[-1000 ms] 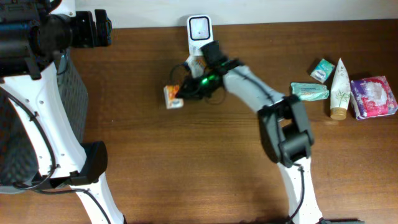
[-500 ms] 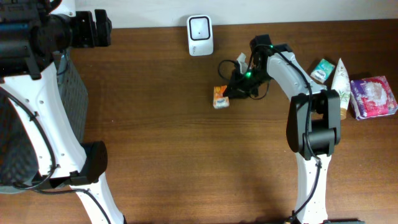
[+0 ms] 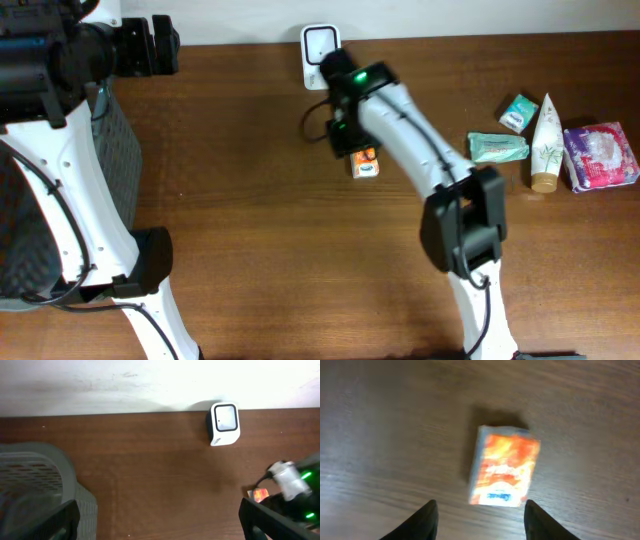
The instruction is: Scan the item barcode
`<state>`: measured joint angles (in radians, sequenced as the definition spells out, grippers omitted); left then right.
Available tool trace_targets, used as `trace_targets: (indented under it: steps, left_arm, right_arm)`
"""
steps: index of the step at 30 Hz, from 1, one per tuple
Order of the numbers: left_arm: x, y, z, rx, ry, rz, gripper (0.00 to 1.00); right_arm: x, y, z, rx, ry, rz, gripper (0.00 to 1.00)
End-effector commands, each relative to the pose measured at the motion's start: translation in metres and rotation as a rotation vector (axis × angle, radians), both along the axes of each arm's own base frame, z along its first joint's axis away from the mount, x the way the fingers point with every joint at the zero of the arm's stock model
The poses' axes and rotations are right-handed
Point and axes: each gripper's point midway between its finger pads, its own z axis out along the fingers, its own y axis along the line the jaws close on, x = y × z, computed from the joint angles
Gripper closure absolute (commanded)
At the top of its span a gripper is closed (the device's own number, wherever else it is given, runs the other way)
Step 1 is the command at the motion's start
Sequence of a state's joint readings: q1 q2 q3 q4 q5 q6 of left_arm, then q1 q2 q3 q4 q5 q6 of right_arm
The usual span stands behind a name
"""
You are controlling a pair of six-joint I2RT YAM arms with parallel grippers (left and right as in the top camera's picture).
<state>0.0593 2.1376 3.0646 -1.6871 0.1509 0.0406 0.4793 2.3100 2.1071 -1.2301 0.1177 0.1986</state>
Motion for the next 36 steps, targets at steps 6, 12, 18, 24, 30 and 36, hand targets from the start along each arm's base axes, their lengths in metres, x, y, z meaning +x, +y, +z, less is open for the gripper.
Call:
trace_targets:
  steps: [6,12,18,24,30,36]
  left_arm:
    - [-0.001,-0.001,0.002,-0.009,-0.003,-0.004,0.01]
    - [-0.001,-0.001,0.002,-0.009,-0.003,-0.004,0.01]
    - [-0.001,-0.001,0.002,-0.009,-0.003,-0.004,0.01]
    - [-0.001,-0.001,0.002,-0.009,-0.003,-0.004,0.01]
    - [-0.001,-0.001,0.002,-0.009,-0.003,-0.004,0.01]
    - [-0.001,-0.001,0.002,-0.009,-0.003,-0.004,0.01]
  right_arm:
    - [-0.002,-0.027,-0.048,-0.253,-0.103,0.012,0.52]
    - [-0.013,-0.014,-0.066,-0.159,-0.045,0.026,0.76]
    - [-0.010,0.021,-0.038,0.058,0.009,0.037,0.96]
    - [-0.008,0.067,0.039,0.749,0.185,0.145,0.96]
    - [-0.036,0.042,0.001,1.027,0.356,0.088,0.96]
    - [-0.016,-0.030,-0.033,0.928,0.309,-0.092,0.71]
